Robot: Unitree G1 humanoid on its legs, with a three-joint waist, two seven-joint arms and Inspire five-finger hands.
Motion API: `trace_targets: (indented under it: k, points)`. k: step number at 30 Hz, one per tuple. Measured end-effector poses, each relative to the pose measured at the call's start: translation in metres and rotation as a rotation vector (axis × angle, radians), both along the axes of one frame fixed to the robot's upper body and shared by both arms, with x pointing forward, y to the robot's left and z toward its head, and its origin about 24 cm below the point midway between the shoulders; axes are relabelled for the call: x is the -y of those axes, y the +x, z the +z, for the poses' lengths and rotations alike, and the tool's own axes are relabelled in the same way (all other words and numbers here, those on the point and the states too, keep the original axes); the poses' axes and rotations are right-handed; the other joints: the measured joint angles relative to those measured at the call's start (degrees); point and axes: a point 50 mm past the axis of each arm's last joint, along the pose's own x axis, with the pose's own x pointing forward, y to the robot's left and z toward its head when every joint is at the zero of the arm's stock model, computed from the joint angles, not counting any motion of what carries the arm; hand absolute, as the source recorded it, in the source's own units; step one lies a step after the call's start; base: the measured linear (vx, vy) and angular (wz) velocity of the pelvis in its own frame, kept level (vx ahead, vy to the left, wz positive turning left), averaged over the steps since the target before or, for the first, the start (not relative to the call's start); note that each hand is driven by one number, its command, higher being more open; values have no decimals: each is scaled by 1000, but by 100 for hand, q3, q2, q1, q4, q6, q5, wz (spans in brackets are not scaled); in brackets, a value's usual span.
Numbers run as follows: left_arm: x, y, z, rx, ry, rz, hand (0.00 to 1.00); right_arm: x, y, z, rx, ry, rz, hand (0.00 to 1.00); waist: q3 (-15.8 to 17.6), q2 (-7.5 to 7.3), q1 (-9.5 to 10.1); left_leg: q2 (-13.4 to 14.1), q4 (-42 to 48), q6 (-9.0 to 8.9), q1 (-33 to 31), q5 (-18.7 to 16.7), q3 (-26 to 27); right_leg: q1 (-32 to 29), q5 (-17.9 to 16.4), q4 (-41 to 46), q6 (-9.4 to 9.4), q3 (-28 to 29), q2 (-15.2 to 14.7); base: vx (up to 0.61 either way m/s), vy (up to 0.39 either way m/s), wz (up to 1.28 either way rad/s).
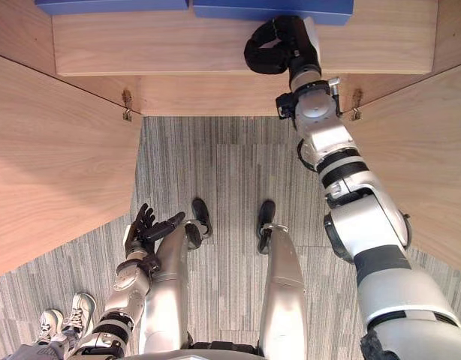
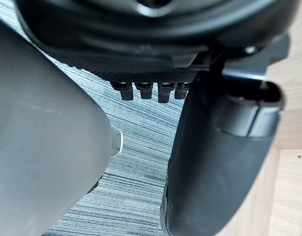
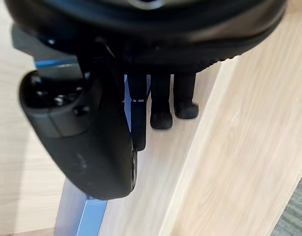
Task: Walk over to the cabinet, pick up the folder, carry it to the office cabinet, place the folder inside the office cabinet, then close the office cabinet door
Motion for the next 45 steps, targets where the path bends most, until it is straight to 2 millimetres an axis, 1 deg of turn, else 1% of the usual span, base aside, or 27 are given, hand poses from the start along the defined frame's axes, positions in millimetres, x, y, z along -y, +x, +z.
trace_targets:
  k: [2, 6, 9, 14, 17, 20, 21, 22, 24, 25, 26, 27, 28, 29, 30, 31, 32, 33, 34, 36, 37, 38, 40, 41, 43, 44, 45]
  points:
    - [1, 2, 1, 5, -9, 1, 100, -3, 1, 6, 0, 6, -8, 0, 0, 0, 22, -27, -48, -4, -13, 40, -17, -13, 0, -1, 0, -26, -21, -20, -44, 12]
    - [4, 4, 4, 21, -27, 11, 100, 0, 2, 20, 27, 29, -74, 0, 0, 0, 80, -127, -167, -21, -75, 149, -106, -48, 0, -1, -1, -133, -104, -27, -47, 18]
    - [4, 5, 5, 22, -26, 25, 100, 2, 1, 27, 53, 54, -102, 0, 0, 1, 80, -165, -182, -17, -129, 187, -113, -96, -1, 16, -2, -143, -141, -34, -35, 8]
    - [5, 6, 8, 36, -34, 30, 100, 23, -2, 38, 90, 169, -164, 0, 0, 1, 79, -207, -119, -1, -151, 202, -145, -97, -6, 95, -9, -168, -196, -30, -27, 6]
    - [7, 8, 10, 49, -41, 27, 100, 40, -8, 45, 142, 243, -184, 0, 0, 1, 78, -203, -23, 1, -157, 201, -152, -96, -18, 175, -24, -167, -212, -51, -35, 2]
    - [9, 9, 12, 56, -44, 27, 100, 54, -16, 40, 190, 314, -190, 0, 0, 1, 54, -179, 62, 13, -147, 189, -169, -77, -35, 264, -45, -169, -210, -68, -44, 0]
    - [9, 8, 12, 55, -45, 27, 100, 57, -19, 37, 197, 332, -188, 0, 0, 1, 45, -174, 83, 16, -131, 188, -174, -61, -37, 282, -49, -169, -209, -74, -48, -2]
    - [9, 8, 11, 50, -46, 26, 100, 61, -23, 28, 206, 364, -178, 0, 0, 1, 42, -151, 122, 36, -83, 169, -174, -4, -44, 302, -56, -170, -195, -66, -45, -5]
    - [8, 6, 8, 33, -48, 25, 100, 62, -32, 8, 213, 376, -156, 0, 0, 1, 24, -123, 141, 31, 110, 134, -165, 193, -52, 295, -59, -169, -174, -50, -38, -6]
    - [9, 2, 5, 23, -53, 21, 100, 61, -40, -8, 209, 380, -136, 0, -1, 0, 17, -111, 127, 29, 310, 106, -137, 379, -62, 265, -56, -151, -164, -44, -36, -7]
    - [11, -3, 1, 7, -61, 21, 100, 55, -49, -27, 206, 387, -95, 0, -1, -1, -27, -103, 95, 26, 565, 72, -109, 625, -76, 189, -43, -138, -148, -47, -36, -8]
    - [11, -6, -2, -5, -64, 23, 100, 51, -54, -37, 201, 394, -72, 0, -1, -2, -56, -101, 60, 25, 702, 58, -96, 760, -78, 148, -40, -132, -139, -43, -30, -7]
    - [11, -13, -8, -30, -69, 26, 100, 42, -65, -58, 184, 414, -19, 0, -12, -22, -111, -103, -47, 10, 999, 46, -57, 1031, -80, 39, -36, -121, -125, -29, -29, -14]
    - [10, -22, -15, -59, -68, 25, 100, 32, -76, -84, 145, 434, 37, 0, -53, -99, -133, -107, -206, 6, 1330, 45, 32, 1292, -76, -86, -29, -65, -107, -8, -26, -18]
    - [8, -29, -20, -84, -67, 22, 100, 26, -85, -105, 102, 442, 71, 100, -74, -134, -146, -112, -341, -4, 1591, 51, 66, 1529, -63, -222, -12, -49, -81, 15, -24, -15]
    - [7, -33, -24, -102, -61, 19, 100, 23, -90, -120, 65, 447, 83, 100, -84, -153, -164, -120, -434, -24, 1757, 63, 70, 1697, -50, -325, -1, -61, -65, 36, -23, -6]
    - [4, -41, -31, -142, -43, 8, 100, 19, -101, -150, -26, 450, 94, 100, -149, -200, -170, -135, -664, -75, 2071, 100, 80, 2016, 8, -581, 5, -75, -15, 86, -32, -3]
    - [0, -50, -39, -193, -21, -12, 100, 16, -114, -181, -125, 440, 93, 100, -306, -258, -175, -146, -944, -140, 2311, 162, 97, 2263, 102, -897, 14, -91, 44, 110, -30, -6]
    - [-3, -54, -43, -220, -6, -21, 100, 16, -121, -195, -167, 428, 87, 100, -376, -300, -172, -162, -1114, -147, 2442, 218, 123, 2387, 167, -1069, 12, -87, 71, 152, -28, -11]
    - [-13, -74, -58, -321, 34, -32, 100, 13, -146, -245, -334, 383, 52, 100, -530, -447, -225, -235, -1787, -142, 3095, 452, 277, 3000, 439, -1792, 42, -40, 154, 163, -13, -17]
    - [-14, -80, -61, -349, 37, -33, 100, 13, -152, -257, -377, 373, 37, 100, -603, -459, -261, -257, -1903, -151, 3224, 491, 296, 3131, 492, -1953, 58, -38, 167, 136, 4, -11]
    - [-15, -89, -68, -394, 40, -36, 100, 15, -162, -276, -451, 358, 12, 100, -768, -464, -300, -295, -2093, -160, 3378, 530, 324, 3302, 571, -2195, 85, -35, 181, 197, 30, -10]
    - [-16, -111, -79, -477, 46, -49, 100, 23, -191, -321, -641, 360, -84, 100, -1147, -457, -341, -365, -2518, -158, 3818, 589, 451, 3796, 803, -2834, 156, 32, 228, 248, 56, -17]
    - [-16, -114, -80, -491, 44, -49, 100, 26, -198, -331, -684, 361, -110, 100, -1210, -462, -353, -388, -2615, -155, 3938, 600, 485, 3930, 852, -2979, 176, 43, 229, 180, 62, -16]
    - [-16, -127, -85, -528, 44, -43, 100, 37, -226, -366, -850, 359, -222, 100, -1468, -462, -397, -516, -3041, -162, 4387, 680, 612, 4379, 1038, -3501, 252, 93, 226, 140, 47, -14]
    - [-17, -129, -85, -533, 45, -39, 100, 40, -233, -373, -887, 366, -250, 100, -1527, -461, -405, -546, -3137, -162, 4476, 701, 643, 4458, 1071, -3596, 265, 107, 222, 109, 32, -18]
    - [-19, -132, -86, -540, 49, -30, 100, 46, -246, -387, -961, 367, -307, 100, -1594, -464, -410, -605, -3350, -160, 4683, 759, 708, 4612, 1128, -3739, 287, 151, 208, 82, 30, -16]
